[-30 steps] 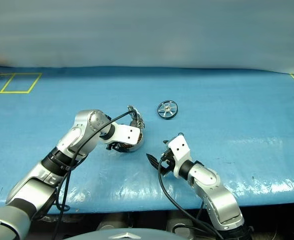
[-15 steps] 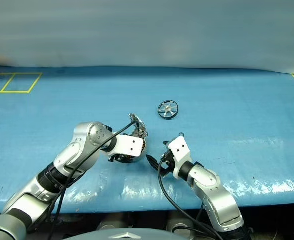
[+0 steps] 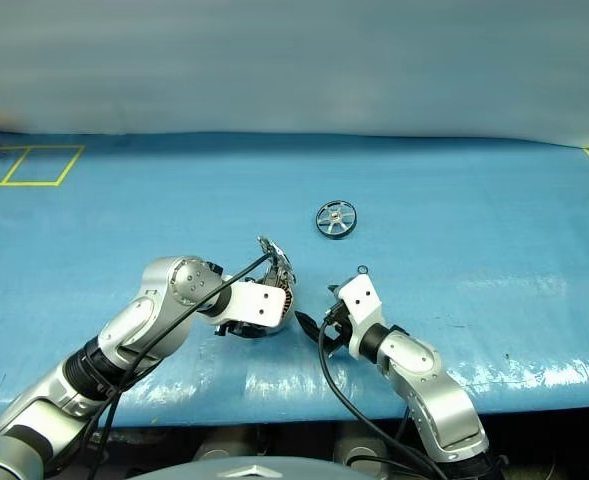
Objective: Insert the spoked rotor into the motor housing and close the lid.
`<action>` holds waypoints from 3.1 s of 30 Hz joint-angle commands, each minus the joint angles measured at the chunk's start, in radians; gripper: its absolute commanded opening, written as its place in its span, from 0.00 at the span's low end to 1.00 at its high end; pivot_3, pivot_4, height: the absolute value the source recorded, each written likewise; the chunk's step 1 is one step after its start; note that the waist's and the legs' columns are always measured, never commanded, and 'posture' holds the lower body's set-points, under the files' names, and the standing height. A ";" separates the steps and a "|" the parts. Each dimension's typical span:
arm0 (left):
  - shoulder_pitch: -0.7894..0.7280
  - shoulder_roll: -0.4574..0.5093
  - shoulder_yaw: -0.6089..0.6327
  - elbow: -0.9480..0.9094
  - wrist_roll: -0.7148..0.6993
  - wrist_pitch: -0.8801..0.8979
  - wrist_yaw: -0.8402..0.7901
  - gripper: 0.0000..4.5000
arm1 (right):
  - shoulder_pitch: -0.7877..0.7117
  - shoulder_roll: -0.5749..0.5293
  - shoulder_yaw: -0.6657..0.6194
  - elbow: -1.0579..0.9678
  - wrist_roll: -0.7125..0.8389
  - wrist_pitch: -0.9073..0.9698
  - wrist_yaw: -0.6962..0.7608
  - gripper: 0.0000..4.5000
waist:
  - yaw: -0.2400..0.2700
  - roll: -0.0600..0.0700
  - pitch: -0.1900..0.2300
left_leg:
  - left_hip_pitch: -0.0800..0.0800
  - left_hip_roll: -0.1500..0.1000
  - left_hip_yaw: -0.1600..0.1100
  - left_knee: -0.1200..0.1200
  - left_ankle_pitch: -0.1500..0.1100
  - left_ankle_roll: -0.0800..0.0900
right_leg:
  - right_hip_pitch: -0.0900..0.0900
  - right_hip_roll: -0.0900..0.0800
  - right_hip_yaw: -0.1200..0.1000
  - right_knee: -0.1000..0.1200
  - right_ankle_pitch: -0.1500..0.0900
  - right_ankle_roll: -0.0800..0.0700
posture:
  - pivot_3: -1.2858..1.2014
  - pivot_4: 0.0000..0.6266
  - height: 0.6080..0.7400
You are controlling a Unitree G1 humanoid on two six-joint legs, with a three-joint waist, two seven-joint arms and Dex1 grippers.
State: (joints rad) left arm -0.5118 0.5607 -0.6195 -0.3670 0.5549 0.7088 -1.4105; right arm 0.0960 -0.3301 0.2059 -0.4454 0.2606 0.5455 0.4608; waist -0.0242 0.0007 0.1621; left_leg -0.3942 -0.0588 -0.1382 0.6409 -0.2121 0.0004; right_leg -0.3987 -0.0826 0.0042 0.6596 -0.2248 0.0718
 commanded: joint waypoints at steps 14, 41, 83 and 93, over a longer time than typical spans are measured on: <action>-0.028 -0.006 0.109 -0.191 -0.283 0.073 0.049 0.99 | 0.028 -0.025 -0.051 -0.038 0.026 -0.009 0.008 1.00 | 0.001 -0.003 0.002 | -0.004 0.000 0.001 -0.004 0.000 0.000 | -0.005 0.000 0.001 -0.002 0.000 0.000 | 0.52 0.24 1.00; 0.738 -0.240 0.732 -0.253 -0.745 -0.337 0.525 0.99 | -0.095 0.087 -0.157 0.116 -0.120 -0.032 -0.257 1.00 | 0.016 -0.009 0.004 | -0.001 0.002 0.013 -0.011 0.001 -0.002 | -0.010 -0.002 0.011 -0.002 0.001 -0.003 | 0.52 0.24 1.00; 0.908 -0.258 0.504 0.092 -0.775 -0.846 0.696 1.00 | 0.012 -0.170 -0.018 -0.288 0.091 0.238 0.115 0.15 | 0.003 -0.009 0.002 | -0.003 0.004 0.015 -0.014 -0.001 0.001 | -0.010 -0.004 0.007 -0.009 0.001 -0.002 | 0.52 0.24 1.00; 0.929 -0.227 0.512 0.108 -0.850 -0.867 0.648 1.00 | -0.205 -0.023 0.214 -0.173 -0.020 0.174 0.029 0.15 | 0.013 -0.011 0.003 | -0.007 0.002 0.013 -0.015 -0.002 0.002 | -0.012 -0.006 0.004 -0.016 0.002 0.000 | 0.52 0.24 1.00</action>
State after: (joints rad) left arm 0.4103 0.3259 -0.1169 -0.2511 -0.2782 -0.1375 -0.7569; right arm -0.1005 -0.3620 0.3958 -0.6220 0.2609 0.7567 0.4974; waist -0.0109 -0.0107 0.1651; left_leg -0.4012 -0.0574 -0.1248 0.6255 -0.2150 0.0031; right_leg -0.4109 -0.0884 0.0084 0.6434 -0.2227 0.0714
